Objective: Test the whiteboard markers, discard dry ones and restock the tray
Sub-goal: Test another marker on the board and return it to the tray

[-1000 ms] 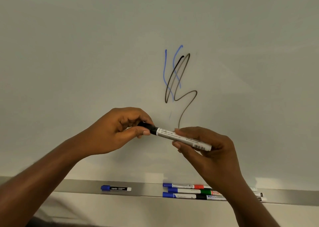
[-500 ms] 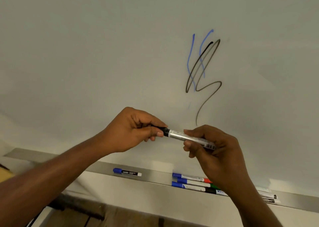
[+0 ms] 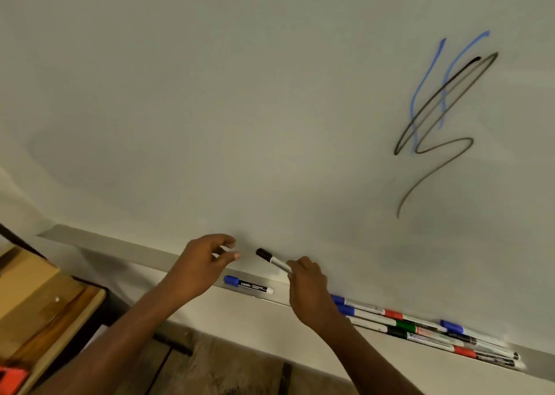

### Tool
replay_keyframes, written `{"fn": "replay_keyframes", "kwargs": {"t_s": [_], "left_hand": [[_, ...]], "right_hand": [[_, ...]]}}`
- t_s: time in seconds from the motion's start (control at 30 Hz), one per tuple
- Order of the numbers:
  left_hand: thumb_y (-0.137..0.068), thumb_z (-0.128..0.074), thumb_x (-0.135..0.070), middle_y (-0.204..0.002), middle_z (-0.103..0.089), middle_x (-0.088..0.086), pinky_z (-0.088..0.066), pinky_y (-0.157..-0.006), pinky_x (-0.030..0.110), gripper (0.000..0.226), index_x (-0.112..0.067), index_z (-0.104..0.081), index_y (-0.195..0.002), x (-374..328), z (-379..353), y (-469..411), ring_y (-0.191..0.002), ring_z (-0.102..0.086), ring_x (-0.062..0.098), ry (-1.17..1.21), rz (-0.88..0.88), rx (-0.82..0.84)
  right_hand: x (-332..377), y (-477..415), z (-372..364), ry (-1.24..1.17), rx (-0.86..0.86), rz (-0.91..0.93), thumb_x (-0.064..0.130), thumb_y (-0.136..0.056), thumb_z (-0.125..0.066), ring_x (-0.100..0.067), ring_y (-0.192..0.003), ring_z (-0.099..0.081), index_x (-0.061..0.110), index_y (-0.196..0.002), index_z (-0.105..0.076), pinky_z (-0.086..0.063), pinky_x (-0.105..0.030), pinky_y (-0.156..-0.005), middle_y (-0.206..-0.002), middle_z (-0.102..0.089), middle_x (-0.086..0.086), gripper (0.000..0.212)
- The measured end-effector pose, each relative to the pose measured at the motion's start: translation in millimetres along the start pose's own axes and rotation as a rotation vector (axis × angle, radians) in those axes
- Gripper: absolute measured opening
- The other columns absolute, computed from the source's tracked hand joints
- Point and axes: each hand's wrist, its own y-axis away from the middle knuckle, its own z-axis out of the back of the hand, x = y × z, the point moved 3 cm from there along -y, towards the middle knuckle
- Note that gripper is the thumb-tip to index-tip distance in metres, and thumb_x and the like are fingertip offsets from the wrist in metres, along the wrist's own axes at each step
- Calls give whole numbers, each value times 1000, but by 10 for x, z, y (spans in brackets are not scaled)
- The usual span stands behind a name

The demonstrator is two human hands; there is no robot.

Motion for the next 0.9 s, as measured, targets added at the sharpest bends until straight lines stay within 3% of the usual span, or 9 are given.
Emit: {"fn": "replay_keyframes", "kwargs": {"t_s": [0.13, 0.33, 0.53, 0.77, 0.9], "left_hand": [[-86, -65, -28, -102, -65, -4, -41, -70, 8, 28, -16, -65, -112, 428, 62, 73, -80, -57, 1, -92, 20, -7], [-87, -64, -29, -109, -65, -3, -40, -78, 11, 31, -16, -64, -115, 889, 9, 86, -88, -55, 3, -104, 37, 19], [-86, -66, -30, -109, -65, -1, -45, -83, 19, 29, -16, -66, -111, 1201, -115, 54, -89, -56, 7, -47, 127, 75], [-88, -62, -30, -113, -62, 1, -42, -83, 19, 31, -16, -62, -115, 1331, -218, -7, -92, -54, 9, -56, 114, 186], [-88, -63, -29, -111, -63, 0, -42, -83, 21, 29, -16, -62, -114, 1342, -266, -70, -93, -55, 10, -25, 98, 198]], "right_hand": [[33, -191, -548, 29, 102, -12, 11, -95, -46, -20, -114, -45, 23, -131, -49, -34, -35, -93, -128, -51, 1, 38], [56, -384, -1036, -113, -13, -162, 9, -95, -49, -21, -113, -52, 21, -120, -61, -35, -34, -93, -120, -63, -2, 30], [-41, -426, -1342, -36, 15, -181, 6, -92, -48, -24, -115, -53, 20, -117, -64, -38, -37, -91, -121, -64, -2, 33], [-99, -422, -1541, 146, 103, -145, 3, -85, -52, -24, -118, -50, 25, -120, -62, -37, -40, -89, -127, -59, -1, 43], [-128, -389, -1566, 154, 106, -77, -2, -80, -59, -30, -110, -58, 21, -116, -66, -42, -43, -82, -120, -63, -6, 43]]}}
